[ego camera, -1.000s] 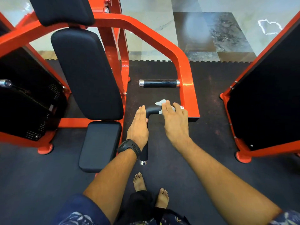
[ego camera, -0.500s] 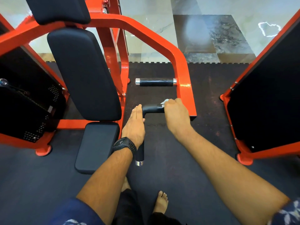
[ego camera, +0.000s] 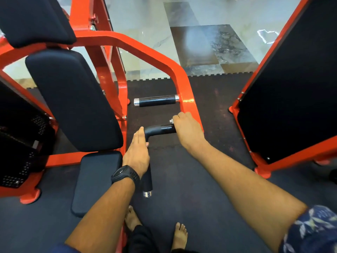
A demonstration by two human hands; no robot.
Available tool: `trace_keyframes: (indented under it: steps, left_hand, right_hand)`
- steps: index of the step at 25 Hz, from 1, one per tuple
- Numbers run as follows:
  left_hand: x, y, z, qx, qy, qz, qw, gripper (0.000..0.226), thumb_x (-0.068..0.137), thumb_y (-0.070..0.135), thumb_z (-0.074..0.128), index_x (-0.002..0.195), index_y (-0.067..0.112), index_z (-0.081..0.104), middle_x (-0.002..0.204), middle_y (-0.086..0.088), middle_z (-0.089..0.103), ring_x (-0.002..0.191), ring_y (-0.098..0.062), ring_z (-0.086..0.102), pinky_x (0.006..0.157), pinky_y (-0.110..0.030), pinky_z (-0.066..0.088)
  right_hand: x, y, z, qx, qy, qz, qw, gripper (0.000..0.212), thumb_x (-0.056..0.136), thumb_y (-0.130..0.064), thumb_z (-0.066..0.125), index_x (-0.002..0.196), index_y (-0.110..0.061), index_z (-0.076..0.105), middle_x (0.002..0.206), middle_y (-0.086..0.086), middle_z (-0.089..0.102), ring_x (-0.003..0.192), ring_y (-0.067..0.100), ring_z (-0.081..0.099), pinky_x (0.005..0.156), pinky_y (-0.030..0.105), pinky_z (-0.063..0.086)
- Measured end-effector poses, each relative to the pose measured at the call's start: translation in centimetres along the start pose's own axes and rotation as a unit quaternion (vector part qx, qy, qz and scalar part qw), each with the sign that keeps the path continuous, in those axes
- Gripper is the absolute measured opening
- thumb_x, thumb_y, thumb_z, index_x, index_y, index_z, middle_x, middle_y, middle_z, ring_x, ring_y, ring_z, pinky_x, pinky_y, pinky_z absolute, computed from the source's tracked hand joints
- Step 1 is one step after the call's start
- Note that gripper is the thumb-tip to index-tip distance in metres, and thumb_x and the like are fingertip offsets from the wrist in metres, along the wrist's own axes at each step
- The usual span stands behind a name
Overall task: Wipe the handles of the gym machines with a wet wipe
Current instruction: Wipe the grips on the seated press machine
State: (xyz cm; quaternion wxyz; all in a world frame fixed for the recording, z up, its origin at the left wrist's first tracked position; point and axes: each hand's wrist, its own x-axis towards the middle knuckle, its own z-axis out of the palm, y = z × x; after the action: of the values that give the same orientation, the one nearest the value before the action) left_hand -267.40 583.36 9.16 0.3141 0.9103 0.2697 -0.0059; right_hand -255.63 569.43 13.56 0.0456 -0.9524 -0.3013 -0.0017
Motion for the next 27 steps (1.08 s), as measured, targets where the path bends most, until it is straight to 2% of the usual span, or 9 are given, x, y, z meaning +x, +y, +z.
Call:
trace_keyframes:
  steps: [2,6,10,12,16,20,23,25,27]
  left_hand:
    - [0.2,0.0,0.1,0.007,-0.007,-0.012,1.000,0.056,0.106,0.023,0.027,0.158,0.035,0.010,0.155,0.010,0.039,0.129,-0.026,0.051,0.100,-0.042,0.037]
    - [-0.1,0.2,0.0,0.041,0.003,0.025,0.999,0.063,0.104,0.020,0.038,0.158,0.029,0.008,0.161,0.006,0.028,0.123,-0.024,0.054,0.092,-0.043,0.041]
    - [-0.1,0.3,-0.1,0.034,-0.007,-0.005,0.999,0.061,0.105,0.021,0.035,0.158,0.030,0.007,0.160,0.006,0.030,0.121,-0.023,0.053,0.098,-0.046,0.041]
    - [-0.1,0.1,-0.2,0.047,-0.010,0.010,0.999,0.062,0.105,0.021,0.037,0.158,0.027,0.007,0.162,0.003,0.028,0.128,-0.028,0.051,0.098,-0.046,0.041]
    - [0.1,0.1,-0.3,0.050,-0.026,0.013,0.998,0.069,0.100,0.021,0.041,0.157,0.031,0.004,0.158,0.008,0.035,0.129,-0.021,0.053,0.096,-0.044,0.043]
    - [0.0,-0.1,-0.5,0.042,-0.036,0.029,0.998,0.070,0.099,0.020,0.042,0.156,0.033,0.004,0.159,0.011,0.032,0.127,-0.013,0.054,0.095,-0.044,0.044]
    - [-0.2,0.2,-0.4,0.025,-0.028,0.010,0.999,0.064,0.101,0.027,0.036,0.156,0.037,0.004,0.155,0.011,0.039,0.126,-0.016,0.054,0.096,-0.043,0.041]
    - [0.0,0.3,-0.8,0.010,-0.038,-0.007,0.999,0.062,0.102,0.035,0.033,0.156,0.039,0.003,0.154,0.011,0.041,0.124,-0.020,0.054,0.099,-0.043,0.040]
    - [-0.5,0.5,-0.9,0.024,-0.044,0.009,0.999,0.065,0.099,0.040,0.035,0.155,0.042,0.003,0.153,0.010,0.043,0.124,-0.022,0.054,0.099,-0.044,0.042]
  right_hand:
    - [-0.1,-0.4,0.2,0.003,-0.004,0.017,1.000,0.026,0.089,0.003,0.056,0.111,-0.010,0.057,0.113,0.009,0.058,0.110,0.028,0.052,0.075,0.037,0.047]
    - [-1.9,-1.0,2.8,0.008,-0.028,-0.034,0.999,0.077,0.068,0.010,0.073,0.137,-0.006,0.042,0.144,0.014,0.038,0.123,0.030,0.042,0.081,0.035,0.052]
    - [-1.7,-0.2,1.9,-0.003,-0.004,-0.032,0.999,0.053,0.074,0.015,0.058,0.121,-0.006,0.050,0.125,0.012,0.047,0.110,0.028,0.051,0.068,0.032,0.043]
    - [-2.0,-0.8,2.7,-0.028,0.001,-0.047,0.998,0.059,0.075,0.013,0.060,0.131,0.000,0.048,0.136,0.017,0.045,0.122,0.030,0.049,0.077,0.032,0.051]
    - [-1.4,-0.3,3.3,0.031,0.017,-0.013,0.999,0.054,0.077,0.005,0.067,0.127,-0.011,0.050,0.124,0.007,0.051,0.119,0.024,0.051,0.080,0.034,0.055]
    - [-2.8,-1.1,3.8,0.025,-0.007,-0.059,0.998,0.072,0.076,0.012,0.065,0.143,0.002,0.041,0.152,0.020,0.038,0.144,0.029,0.034,0.085,0.032,0.055]
    - [-2.0,-1.6,4.1,0.114,0.009,-0.080,0.990,0.058,0.078,0.006,0.071,0.131,-0.007,0.051,0.141,0.012,0.049,0.131,0.023,0.049,0.085,0.035,0.057]
    - [-1.8,-2.2,4.7,0.131,0.022,-0.105,0.986,0.043,0.087,-0.001,0.063,0.128,-0.008,0.050,0.143,0.010,0.045,0.135,0.021,0.043,0.087,0.036,0.055]
    - [-1.7,-2.0,4.8,0.163,0.030,-0.061,0.984,0.041,0.093,-0.008,0.055,0.133,-0.013,0.049,0.136,0.006,0.051,0.128,0.020,0.047,0.090,0.039,0.053]
